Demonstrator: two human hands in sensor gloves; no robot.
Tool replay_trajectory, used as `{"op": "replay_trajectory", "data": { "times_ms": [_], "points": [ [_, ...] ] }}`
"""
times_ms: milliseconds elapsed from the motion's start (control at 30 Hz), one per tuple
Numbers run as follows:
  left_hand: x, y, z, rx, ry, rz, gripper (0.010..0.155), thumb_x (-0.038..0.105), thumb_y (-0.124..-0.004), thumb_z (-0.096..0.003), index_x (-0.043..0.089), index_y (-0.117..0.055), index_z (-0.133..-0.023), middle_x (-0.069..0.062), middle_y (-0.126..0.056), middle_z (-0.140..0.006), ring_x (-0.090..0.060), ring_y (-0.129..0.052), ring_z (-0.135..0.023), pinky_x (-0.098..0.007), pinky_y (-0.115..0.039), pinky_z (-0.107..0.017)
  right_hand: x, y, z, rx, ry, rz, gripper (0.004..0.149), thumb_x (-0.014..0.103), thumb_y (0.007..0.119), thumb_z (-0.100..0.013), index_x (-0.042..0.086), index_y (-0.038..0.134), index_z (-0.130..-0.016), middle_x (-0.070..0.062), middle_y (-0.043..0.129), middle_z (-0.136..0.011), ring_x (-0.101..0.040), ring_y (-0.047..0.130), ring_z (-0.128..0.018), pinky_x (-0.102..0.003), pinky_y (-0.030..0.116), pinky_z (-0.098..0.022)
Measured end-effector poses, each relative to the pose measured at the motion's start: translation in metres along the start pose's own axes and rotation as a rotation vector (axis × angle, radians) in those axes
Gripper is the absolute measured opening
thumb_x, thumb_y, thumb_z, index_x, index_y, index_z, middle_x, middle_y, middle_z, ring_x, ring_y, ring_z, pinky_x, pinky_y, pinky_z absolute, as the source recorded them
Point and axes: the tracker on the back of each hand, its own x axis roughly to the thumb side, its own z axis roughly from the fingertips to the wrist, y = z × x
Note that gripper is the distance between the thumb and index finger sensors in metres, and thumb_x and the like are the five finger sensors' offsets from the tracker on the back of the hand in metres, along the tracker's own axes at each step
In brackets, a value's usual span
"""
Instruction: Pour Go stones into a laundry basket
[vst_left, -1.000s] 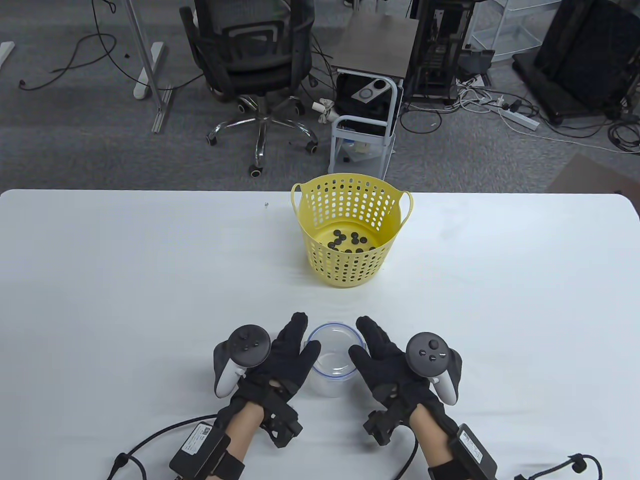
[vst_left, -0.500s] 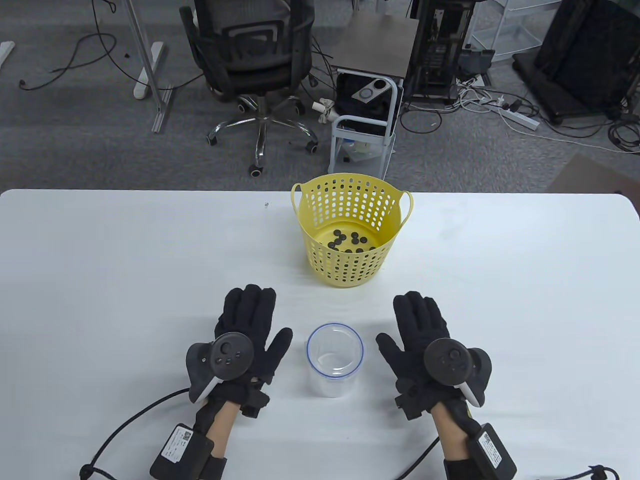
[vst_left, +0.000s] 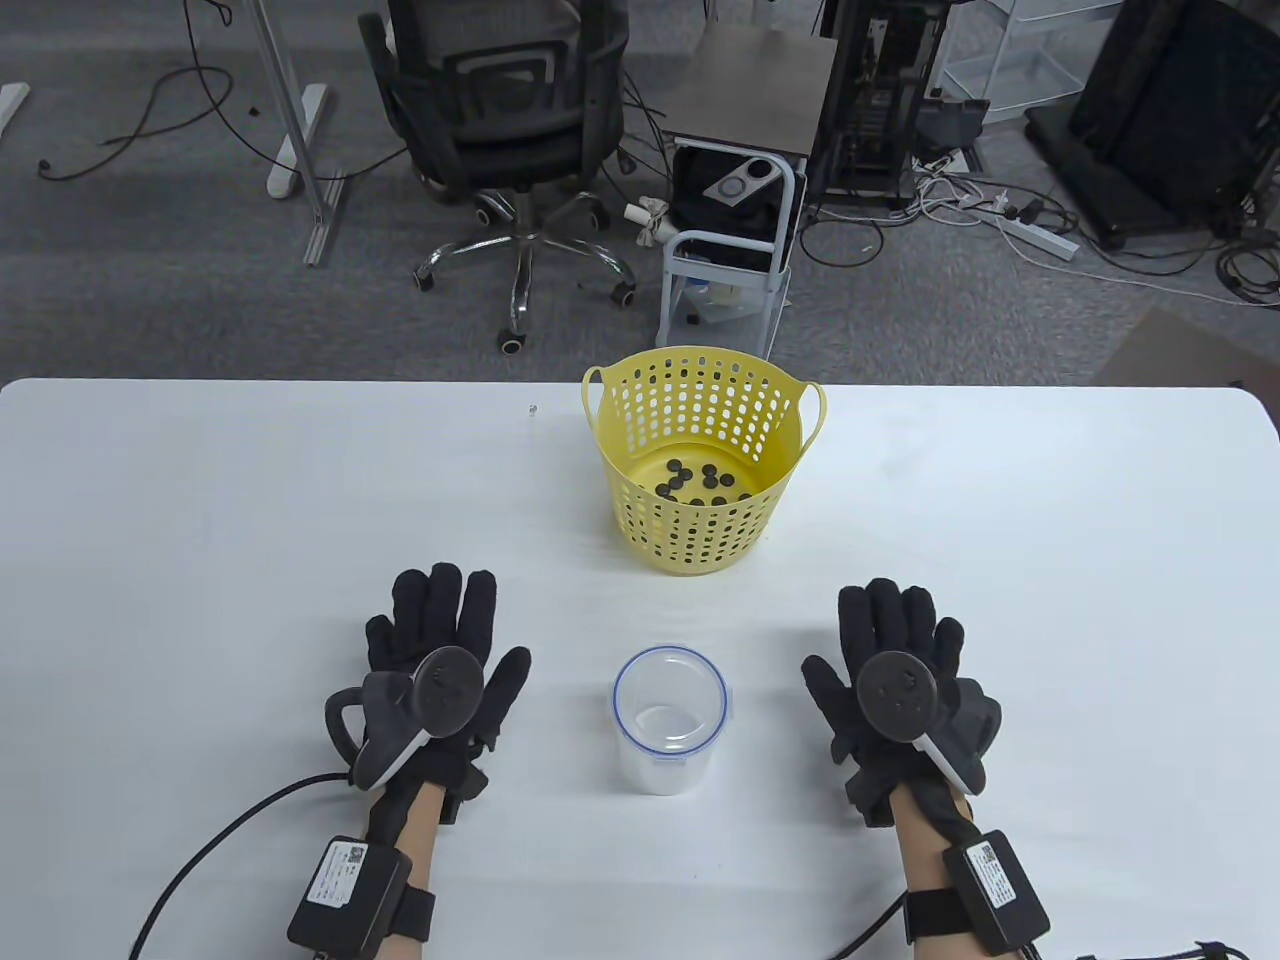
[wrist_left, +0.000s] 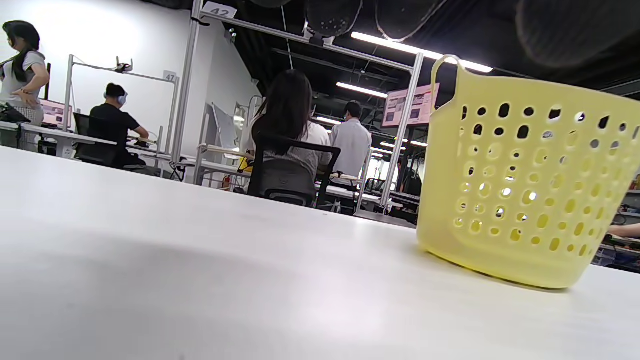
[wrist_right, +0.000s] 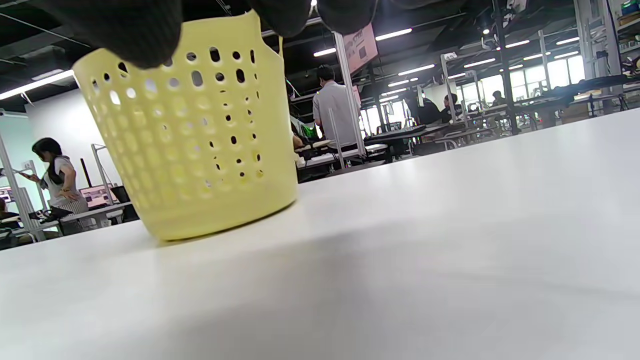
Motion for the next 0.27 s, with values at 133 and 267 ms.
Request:
{"op": "replay_trajectory", "data": {
  "times_ms": [133, 267],
  "points": [
    [-0.0030, -0.0046, -0.0021, -0.019, 0.013, -0.015, 0.083, 0.076, -0.067, -0.0421, 0.042, -0.035, -0.111, 0.006, -0.028, -0.124, -0.030, -0.025, -0.116, -0.065, -0.040, -0.075, -0.0027, 0.0044, -0.0011, 0.024, 0.016, 0.013, 0.080, 0.062, 0.077, -0.044, 0.025, 0.046, -0.107, -0.013, 0.039, -0.118, -0.049, 0.033, -0.107, -0.068, 0.027, -0.072],
    [-0.0042, -0.0074, -0.0036, -0.030, 0.020, -0.021, 0.083, 0.076, -0.067, -0.0421, 0.042, -0.035, -0.111, 0.006, -0.028, -0.124, -0.030, -0.026, -0.116, -0.065, -0.039, -0.075, -0.0019, 0.0090, -0.0019, 0.041, 0.014, 0.028, 0.079, 0.062, 0.077, -0.044, 0.025, 0.046, -0.107, -0.013, 0.040, -0.118, -0.050, 0.033, -0.107, -0.068, 0.027, -0.072]
  ]
}}
